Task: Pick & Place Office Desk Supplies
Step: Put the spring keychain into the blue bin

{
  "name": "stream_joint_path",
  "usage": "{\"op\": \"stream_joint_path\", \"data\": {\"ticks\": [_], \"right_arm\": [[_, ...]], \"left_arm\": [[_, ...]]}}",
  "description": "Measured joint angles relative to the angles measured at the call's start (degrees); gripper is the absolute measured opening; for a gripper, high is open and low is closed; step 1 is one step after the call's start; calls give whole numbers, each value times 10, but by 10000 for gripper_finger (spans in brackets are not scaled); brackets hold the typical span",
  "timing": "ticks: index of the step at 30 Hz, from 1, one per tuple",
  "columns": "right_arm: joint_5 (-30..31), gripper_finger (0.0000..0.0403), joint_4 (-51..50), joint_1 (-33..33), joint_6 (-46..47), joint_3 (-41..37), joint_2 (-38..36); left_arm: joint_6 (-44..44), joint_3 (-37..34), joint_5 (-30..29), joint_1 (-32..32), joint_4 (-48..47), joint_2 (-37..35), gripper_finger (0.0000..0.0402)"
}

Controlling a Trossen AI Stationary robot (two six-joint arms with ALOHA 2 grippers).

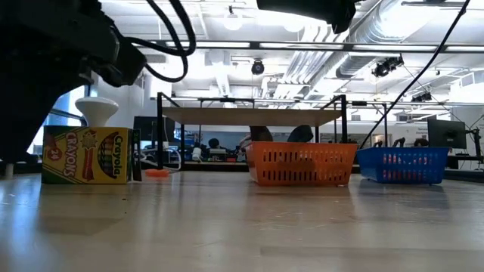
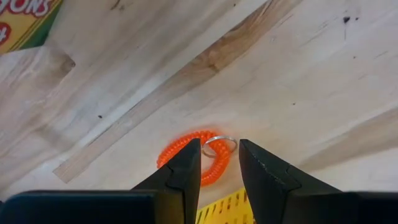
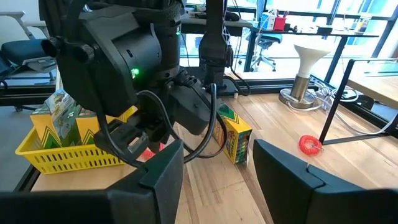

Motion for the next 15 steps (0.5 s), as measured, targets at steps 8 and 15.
{"op": "stream_joint_path", "data": {"ticks": [8, 15], "right_arm": [[0, 181, 3, 0, 0, 0, 0], [0, 180, 3, 0, 0, 0, 0]], "left_arm": [[-9, 0, -11, -13, 0, 0, 101], [-23, 0, -15, -21, 2, 0, 101]]}}
